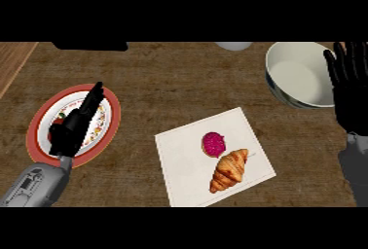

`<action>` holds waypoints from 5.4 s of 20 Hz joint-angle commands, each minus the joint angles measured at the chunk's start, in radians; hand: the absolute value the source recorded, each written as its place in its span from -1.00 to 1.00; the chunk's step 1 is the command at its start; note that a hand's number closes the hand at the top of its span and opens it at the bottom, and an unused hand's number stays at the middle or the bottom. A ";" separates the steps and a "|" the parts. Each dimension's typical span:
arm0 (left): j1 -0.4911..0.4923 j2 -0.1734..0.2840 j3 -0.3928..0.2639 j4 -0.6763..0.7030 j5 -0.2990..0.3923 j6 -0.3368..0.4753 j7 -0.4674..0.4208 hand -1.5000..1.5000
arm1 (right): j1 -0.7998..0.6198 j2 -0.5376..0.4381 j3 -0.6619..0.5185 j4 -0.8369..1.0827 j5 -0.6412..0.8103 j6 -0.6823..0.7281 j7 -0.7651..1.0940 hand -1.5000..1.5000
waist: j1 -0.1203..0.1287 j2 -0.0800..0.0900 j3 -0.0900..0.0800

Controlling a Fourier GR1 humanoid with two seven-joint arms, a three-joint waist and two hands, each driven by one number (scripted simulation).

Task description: Pick the cupcake from the placemat and place it in the bowl

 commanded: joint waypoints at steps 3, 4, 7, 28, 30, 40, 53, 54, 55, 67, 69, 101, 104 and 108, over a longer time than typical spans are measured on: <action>-0.016 -0.053 -0.035 -0.073 0.007 -0.021 0.033 0.00 | 0.078 0.094 0.121 -0.109 0.235 -0.333 0.091 1.00 | -0.033 -0.002 0.020; 0.008 -0.039 -0.025 -0.059 0.024 -0.054 -0.004 0.00 | 0.075 0.125 0.143 -0.113 0.295 -0.433 0.116 1.00 | -0.030 -0.003 0.017; 0.005 -0.055 -0.050 -0.078 0.018 -0.050 0.007 0.00 | 0.206 -0.105 0.171 0.064 0.504 -0.411 0.154 1.00 | -0.073 0.027 -0.021; 0.021 -0.089 -0.097 -0.202 0.050 -0.096 0.129 0.00 | -0.075 0.137 0.602 0.127 0.950 -0.043 1.216 -1.00 | 0.008 0.000 0.015; 0.052 -0.101 -0.124 -0.225 0.027 -0.083 0.113 0.00 | -0.119 0.143 0.588 0.068 0.876 0.077 1.332 -1.00 | 0.002 -0.008 0.016; 0.038 -0.125 -0.092 -0.196 0.022 -0.072 0.108 0.00 | -0.347 0.255 0.501 0.118 0.701 0.260 1.643 -1.00 | -0.017 0.006 0.020; 0.035 -0.106 -0.054 -0.238 0.016 -0.093 0.167 0.00 | -0.395 0.330 0.543 0.195 0.843 0.204 1.645 -1.00 | -0.026 0.004 0.022; 0.074 -0.090 -0.046 -0.255 0.033 -0.117 0.139 0.00 | -0.406 0.314 0.524 0.185 0.835 0.247 1.645 -1.00 | -0.027 0.001 0.021; 0.106 -0.089 -0.076 -0.324 0.009 -0.098 0.161 0.00 | -0.374 0.312 0.546 0.181 0.866 0.209 1.645 -1.00 | -0.017 0.001 0.023; 0.041 -0.114 -0.008 -0.210 0.023 -0.136 0.141 0.00 | -0.297 0.347 0.558 0.192 1.048 0.245 1.631 -1.00 | -0.035 0.007 0.022; 0.100 -0.140 -0.071 -0.248 -0.043 -0.098 0.111 0.00 | -0.279 0.362 0.545 0.240 1.089 0.212 1.618 -1.00 | -0.023 0.007 0.022; 0.120 -0.207 -0.005 -0.273 -0.104 -0.182 0.161 0.00 | -0.177 0.215 0.691 0.163 1.176 0.437 0.719 1.00 | -0.004 0.012 0.025; 0.128 -0.217 0.002 -0.301 -0.114 -0.157 0.169 0.00 | -0.173 0.058 0.662 0.084 1.143 0.496 0.556 1.00 | -0.022 0.006 0.024; 0.123 -0.222 0.013 -0.293 -0.118 -0.174 0.156 0.00 | -0.196 -0.051 0.603 0.087 1.272 0.359 0.486 1.00 | -0.021 0.008 0.024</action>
